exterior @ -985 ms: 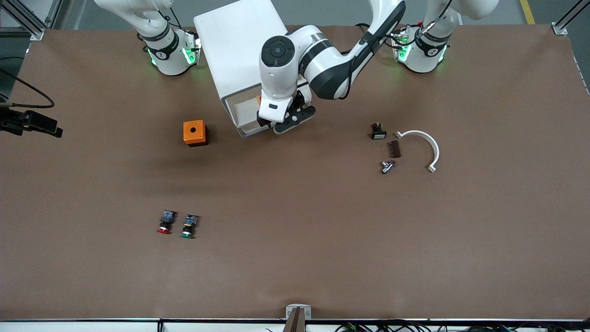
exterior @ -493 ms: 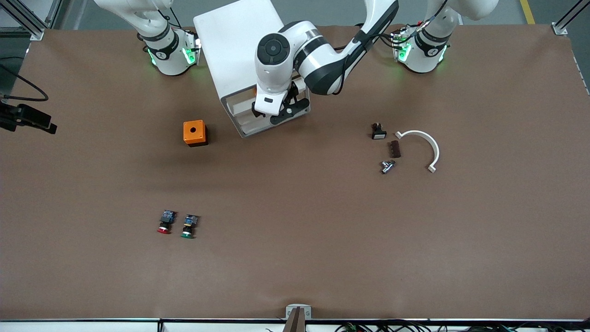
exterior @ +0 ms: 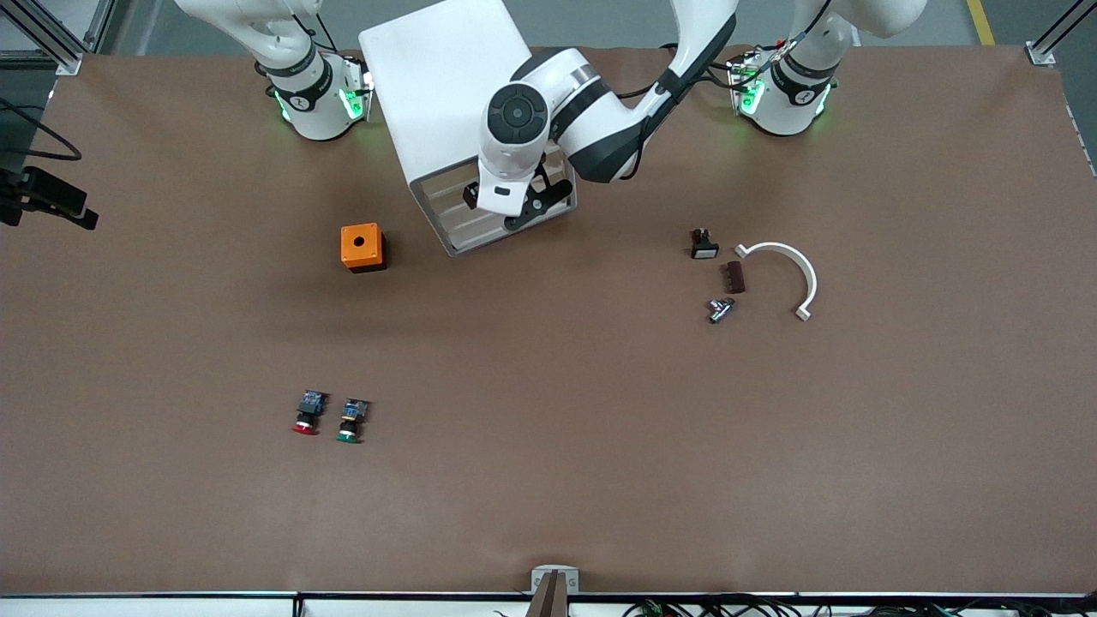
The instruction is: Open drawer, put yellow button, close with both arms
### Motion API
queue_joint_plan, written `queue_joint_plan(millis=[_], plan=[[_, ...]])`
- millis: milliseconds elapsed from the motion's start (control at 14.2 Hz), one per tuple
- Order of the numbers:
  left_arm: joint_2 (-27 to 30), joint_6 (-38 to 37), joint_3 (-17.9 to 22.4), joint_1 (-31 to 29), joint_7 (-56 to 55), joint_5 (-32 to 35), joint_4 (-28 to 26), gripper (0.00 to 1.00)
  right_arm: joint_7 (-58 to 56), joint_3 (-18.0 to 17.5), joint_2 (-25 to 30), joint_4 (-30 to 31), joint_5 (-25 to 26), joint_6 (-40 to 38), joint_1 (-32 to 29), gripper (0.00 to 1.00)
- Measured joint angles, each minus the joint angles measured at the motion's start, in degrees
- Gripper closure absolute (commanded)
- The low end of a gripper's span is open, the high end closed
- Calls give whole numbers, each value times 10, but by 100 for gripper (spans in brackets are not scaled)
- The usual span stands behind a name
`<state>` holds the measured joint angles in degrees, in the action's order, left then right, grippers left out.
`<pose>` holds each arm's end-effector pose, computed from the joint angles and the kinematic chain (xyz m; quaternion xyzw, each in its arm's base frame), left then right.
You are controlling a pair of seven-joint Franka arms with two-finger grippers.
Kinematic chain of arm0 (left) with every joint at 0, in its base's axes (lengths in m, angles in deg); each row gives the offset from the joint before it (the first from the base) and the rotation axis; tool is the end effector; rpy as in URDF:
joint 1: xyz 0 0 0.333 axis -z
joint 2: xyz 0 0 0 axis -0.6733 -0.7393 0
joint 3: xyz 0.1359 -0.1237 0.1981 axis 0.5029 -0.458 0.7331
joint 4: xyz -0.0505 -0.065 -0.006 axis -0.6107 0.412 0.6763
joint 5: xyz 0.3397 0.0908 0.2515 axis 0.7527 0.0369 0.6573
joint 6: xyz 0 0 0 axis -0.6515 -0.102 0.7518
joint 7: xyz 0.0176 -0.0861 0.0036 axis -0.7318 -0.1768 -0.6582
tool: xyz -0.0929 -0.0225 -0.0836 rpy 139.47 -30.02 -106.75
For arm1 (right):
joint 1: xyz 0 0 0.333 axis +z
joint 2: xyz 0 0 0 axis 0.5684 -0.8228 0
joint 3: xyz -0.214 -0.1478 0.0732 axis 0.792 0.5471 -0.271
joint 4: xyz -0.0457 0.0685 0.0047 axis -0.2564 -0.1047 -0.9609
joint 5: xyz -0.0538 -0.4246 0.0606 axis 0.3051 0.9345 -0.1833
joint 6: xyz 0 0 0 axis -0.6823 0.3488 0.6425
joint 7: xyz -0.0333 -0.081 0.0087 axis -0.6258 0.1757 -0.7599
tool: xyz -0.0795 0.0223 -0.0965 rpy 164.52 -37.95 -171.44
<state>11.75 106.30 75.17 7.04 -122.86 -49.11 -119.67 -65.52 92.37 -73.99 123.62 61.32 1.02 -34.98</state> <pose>0.3597 -0.6066 0.2703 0.9345 0.3017 -0.1864 0.0301 0.5799 -0.0622 0.5801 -0.9995 0.0263 0.0187 0.0023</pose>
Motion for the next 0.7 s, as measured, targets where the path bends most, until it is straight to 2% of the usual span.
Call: queue_joint_plan(millis=[422,704], plan=[[-1,7,2,-5,-1,-5,5,0,-29,0,26,3,0,0,0,0],[16,-1,7,-60,0,10,30,1,-39,1,27,9,0,0,0,0]])
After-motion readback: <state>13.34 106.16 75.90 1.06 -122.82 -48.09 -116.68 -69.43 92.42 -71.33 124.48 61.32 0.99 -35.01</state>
